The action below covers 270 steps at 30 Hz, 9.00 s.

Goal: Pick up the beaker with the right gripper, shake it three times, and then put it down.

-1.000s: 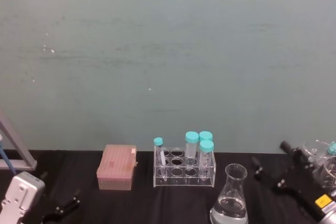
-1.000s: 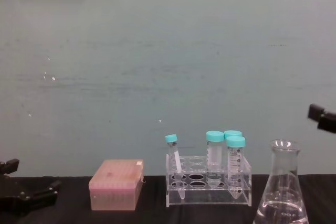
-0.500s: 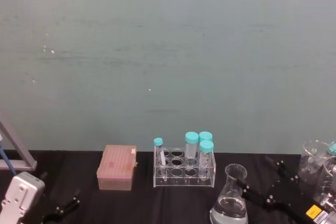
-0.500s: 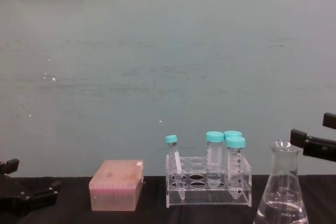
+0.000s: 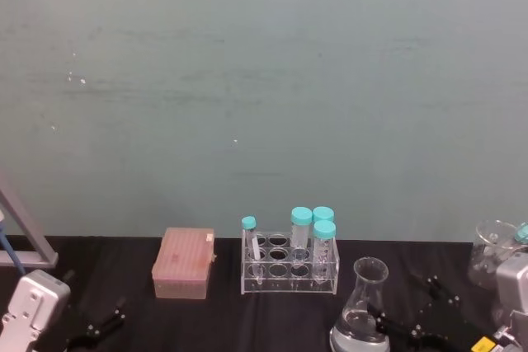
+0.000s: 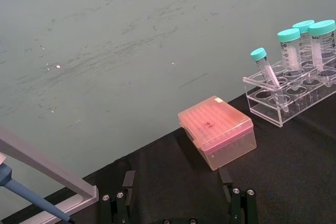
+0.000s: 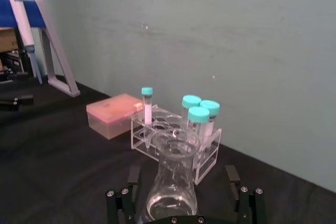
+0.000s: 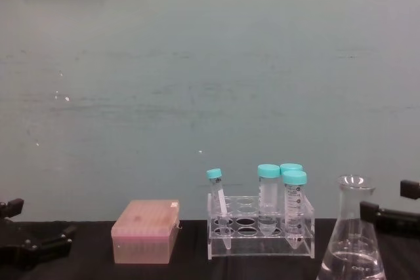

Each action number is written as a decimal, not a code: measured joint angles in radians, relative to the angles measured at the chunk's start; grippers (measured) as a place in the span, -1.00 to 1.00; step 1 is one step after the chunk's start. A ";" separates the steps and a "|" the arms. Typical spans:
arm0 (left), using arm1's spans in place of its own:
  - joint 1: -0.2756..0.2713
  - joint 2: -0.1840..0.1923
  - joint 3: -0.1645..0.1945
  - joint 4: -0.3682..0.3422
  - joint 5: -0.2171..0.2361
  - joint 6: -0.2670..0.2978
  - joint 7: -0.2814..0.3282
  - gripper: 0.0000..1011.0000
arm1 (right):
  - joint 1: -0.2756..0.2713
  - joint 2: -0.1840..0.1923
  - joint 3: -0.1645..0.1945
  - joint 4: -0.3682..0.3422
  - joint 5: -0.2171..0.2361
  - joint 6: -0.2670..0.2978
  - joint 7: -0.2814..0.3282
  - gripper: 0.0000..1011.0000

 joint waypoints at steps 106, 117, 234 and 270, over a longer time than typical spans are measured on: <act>0.000 0.000 0.000 0.000 0.000 0.000 0.000 0.98 | 0.094 -0.167 0.026 0.139 -0.178 -0.003 0.069 -0.11; 0.000 0.000 0.000 0.000 0.000 0.000 0.000 0.98 | 0.085 -0.169 0.047 0.116 -0.152 -0.012 0.084 -0.11; 0.000 0.000 0.000 0.000 0.000 0.000 0.000 0.98 | 0.075 -0.107 0.068 -0.008 -0.099 0.062 0.151 -0.10; 0.000 0.000 0.000 0.000 0.000 0.000 0.000 0.98 | 0.074 -0.102 0.060 -0.008 -0.083 0.066 0.142 -0.11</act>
